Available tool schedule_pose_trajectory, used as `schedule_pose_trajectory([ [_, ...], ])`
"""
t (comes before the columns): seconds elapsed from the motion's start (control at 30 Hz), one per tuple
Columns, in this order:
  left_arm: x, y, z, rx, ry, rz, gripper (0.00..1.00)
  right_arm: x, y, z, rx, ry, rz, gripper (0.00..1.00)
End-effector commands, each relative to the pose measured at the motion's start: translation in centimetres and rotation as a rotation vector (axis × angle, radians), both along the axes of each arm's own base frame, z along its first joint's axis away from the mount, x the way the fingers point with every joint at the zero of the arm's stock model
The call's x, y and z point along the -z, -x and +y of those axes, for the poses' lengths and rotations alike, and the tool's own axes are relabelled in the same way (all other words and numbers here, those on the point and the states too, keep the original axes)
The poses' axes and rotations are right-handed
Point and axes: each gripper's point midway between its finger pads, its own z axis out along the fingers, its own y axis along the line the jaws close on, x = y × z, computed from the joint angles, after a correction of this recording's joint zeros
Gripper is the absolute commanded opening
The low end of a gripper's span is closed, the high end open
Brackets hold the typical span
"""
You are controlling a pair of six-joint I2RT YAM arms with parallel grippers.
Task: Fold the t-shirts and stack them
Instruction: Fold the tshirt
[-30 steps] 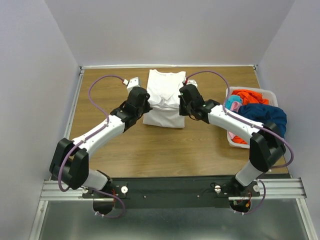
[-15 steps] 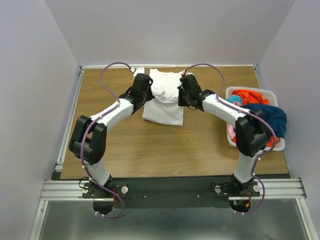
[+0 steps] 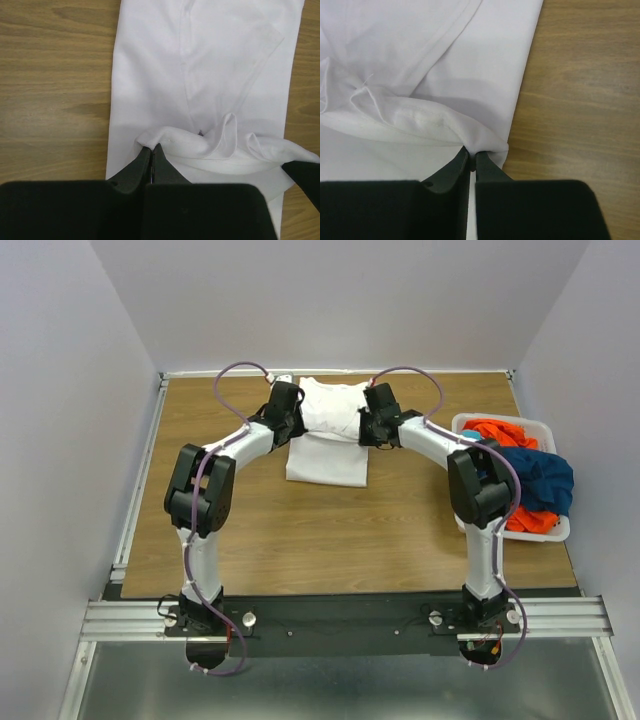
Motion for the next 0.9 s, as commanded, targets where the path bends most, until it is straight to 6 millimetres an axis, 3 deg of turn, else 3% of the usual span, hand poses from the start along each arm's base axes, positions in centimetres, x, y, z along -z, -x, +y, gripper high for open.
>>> schedule_pose_trajectory([
  [0.0, 0.2, -1.3, -0.4, 0.04, 0.003, 0.001, 0.02, 0.7, -2.2, 0.4, -0.027, -0.014, -0.009, 0.14],
  [0.03, 0.1, -1.6, -0.4, 0.037, 0.004, -0.002, 0.07, 0.6, -2.5, 0.3, -0.026, -0.014, -0.014, 0.19],
  [0.1, 0.2, -1.8, 0.0, 0.033, -0.002, 0.005, 0.29, 0.0, -2.9, 0.3, -0.033, -0.014, -0.028, 0.44],
  [0.17, -0.3, -1.9, 0.2, 0.023, -0.005, -0.003, 0.43, -0.9, -2.9, 0.2, -0.045, -0.016, -0.044, 0.66],
  [0.2, -1.1, -2.0, 0.3, 0.02, -0.002, -0.015, 0.64, -1.3, -2.7, 0.3, -0.049, -0.021, -0.049, 0.76],
  [0.23, -1.3, -1.7, 0.2, 0.021, 0.002, -0.015, 0.79, -1.1, -2.1, 0.2, -0.058, -0.024, -0.036, 0.83],
  [0.27, -2.5, -1.6, 0.2, 0.022, 0.015, -0.033, 0.94, -2.4, -1.6, 0.7, -0.088, -0.053, -0.047, 1.0],
  [0.37, -3.0, -0.4, 0.2, 0.022, 0.041, -0.032, 0.95, -2.7, 0.3, 0.6, -0.113, -0.078, -0.025, 1.0],
  [0.4, -4.3, 0.1, 0.0, 0.025, 0.057, -0.054, 0.95, -4.0, 1.1, 1.0, -0.139, -0.111, -0.033, 1.0],
  [0.47, -4.7, 1.6, -0.4, 0.046, 0.08, -0.062, 0.96, -4.7, 3.1, 1.8, -0.19, -0.177, -0.016, 1.0],
  [0.53, -3.4, 3.7, -1.3, 0.082, 0.104, -0.026, 0.96, -4.9, 4.3, 2.7, -0.238, -0.237, -0.002, 1.0],
  [0.6, -3.6, 5.0, -2.5, 0.125, 0.154, -0.032, 0.96, -4.7, 5.6, 4.1, -0.292, -0.312, 0.029, 1.0],
  [0.7, -1.5, 7.1, -3.7, 0.176, 0.215, 0.004, 0.96, -4.3, 5.1, 5.4, -0.313, -0.346, 0.04, 1.0],
  [0.73, -0.5, 7.8, -3.7, 0.186, 0.219, 0.028, 0.96, -3.1, 4.8, 5.7, -0.316, -0.344, 0.061, 1.0],
  [0.8, 1.0, 8.1, -3.9, 0.196, 0.224, 0.061, 0.96, -3.5, 3.4, 6.6, -0.329, -0.354, 0.039, 1.0],
  [0.87, 2.3, 8.5, -4.2, 0.209, 0.232, 0.092, 0.96, -2.1, 2.7, 7.1, -0.334, -0.356, 0.059, 1.0],
])
